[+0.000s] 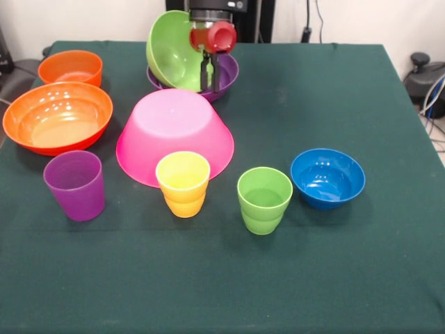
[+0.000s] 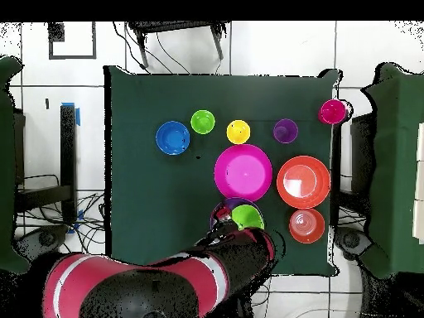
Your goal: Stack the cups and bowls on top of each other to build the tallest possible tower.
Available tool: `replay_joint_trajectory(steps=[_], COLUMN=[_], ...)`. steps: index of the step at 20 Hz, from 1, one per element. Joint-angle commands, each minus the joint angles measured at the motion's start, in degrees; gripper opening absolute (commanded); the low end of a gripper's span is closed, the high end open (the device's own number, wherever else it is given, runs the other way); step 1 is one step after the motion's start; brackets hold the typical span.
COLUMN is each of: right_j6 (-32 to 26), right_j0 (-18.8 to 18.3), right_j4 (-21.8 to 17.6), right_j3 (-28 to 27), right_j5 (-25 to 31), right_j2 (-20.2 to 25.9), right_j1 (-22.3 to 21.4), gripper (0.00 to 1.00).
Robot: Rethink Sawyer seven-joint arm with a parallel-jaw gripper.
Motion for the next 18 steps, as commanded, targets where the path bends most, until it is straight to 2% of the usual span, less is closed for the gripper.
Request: replay_joint_trajectory(steps=[1, 4, 8, 16, 18], right_j6=[-1.57, -1.52, 0.06, 0.02, 0.55], right_j0=[-2.22, -2.51, -3.36, -5.71, -6.73], right_j4=[-6.14, -6.61, -9.63, -12.47, -14.46], right_j3=[-6.76, -6.01, -5.05, -3.63, -3.46], right_j5=[10.19, 11.02, 13.06, 16.89, 17.81], right_j2=[12.68, 13.4, 15.3, 18.2, 19.77], right_j1=[1.23, 0.28, -2.21, -5.71, -6.51], gripper=[1.0, 1.0, 1.0, 1.0, 1.0])
